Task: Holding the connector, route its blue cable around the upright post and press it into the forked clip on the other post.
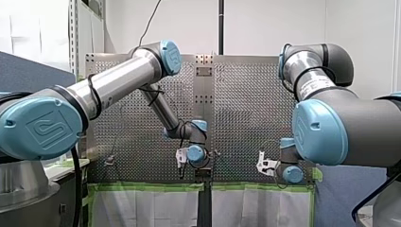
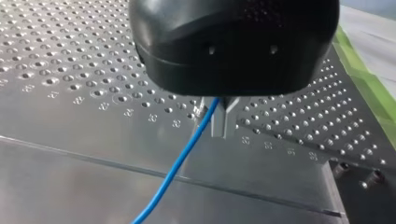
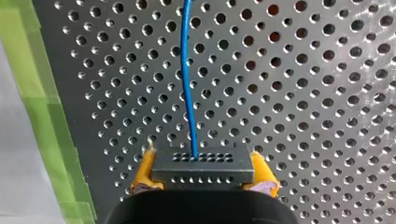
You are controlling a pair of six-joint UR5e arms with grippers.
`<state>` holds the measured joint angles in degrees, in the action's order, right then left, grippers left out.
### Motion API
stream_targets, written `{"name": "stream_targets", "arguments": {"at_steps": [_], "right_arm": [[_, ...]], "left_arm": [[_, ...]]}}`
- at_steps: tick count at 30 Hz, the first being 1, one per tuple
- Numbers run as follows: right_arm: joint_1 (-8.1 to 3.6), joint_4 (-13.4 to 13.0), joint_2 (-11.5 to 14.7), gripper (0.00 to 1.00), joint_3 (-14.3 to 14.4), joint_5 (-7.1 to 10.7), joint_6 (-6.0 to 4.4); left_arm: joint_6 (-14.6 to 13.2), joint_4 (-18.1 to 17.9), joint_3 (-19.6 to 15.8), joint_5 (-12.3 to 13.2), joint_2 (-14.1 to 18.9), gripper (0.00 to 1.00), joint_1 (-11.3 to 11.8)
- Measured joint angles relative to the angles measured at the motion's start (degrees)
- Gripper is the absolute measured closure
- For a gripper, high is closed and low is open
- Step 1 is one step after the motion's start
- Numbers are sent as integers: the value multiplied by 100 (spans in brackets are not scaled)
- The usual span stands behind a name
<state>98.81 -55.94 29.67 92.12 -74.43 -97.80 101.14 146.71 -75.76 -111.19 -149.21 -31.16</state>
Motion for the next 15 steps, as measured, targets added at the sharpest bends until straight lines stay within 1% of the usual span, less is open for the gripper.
{"name": "stream_targets", "arguments": {"at_steps": [4,5,6,8,9,10,11,12,14,15], "right_arm": [[-8,51,-7,100,-18,4,4],[-11,57,-7,100,-19,5,4],[-12,62,-7,100,-20,6,4],[-13,70,-8,100,-20,7,4],[-14,77,-8,100,-21,7,4],[-15,84,-8,100,-21,7,5],[-17,94,-8,100,-22,7,7],[-18,102,-8,100,-22,7,10],[-17,116,-11,100,-22,7,20],[-17,122,-12,100,-22,7,22]], "left_arm": [[-15,52,1,17,2,98,1],[-25,74,1,24,2,95,1],[-50,110,2,28,2,95,-1],[-114,182,4,27,2,87,-6],[-171,248,4,22,4,87,-11],[-220,299,3,12,6,84,-13],[-269,346,3,-5,7,78,-13],[-329,409,3,-35,7,78,-13],[-387,484,3,-85,6,65,-12],[-417,544,3,-123,8,65,-9]]}}
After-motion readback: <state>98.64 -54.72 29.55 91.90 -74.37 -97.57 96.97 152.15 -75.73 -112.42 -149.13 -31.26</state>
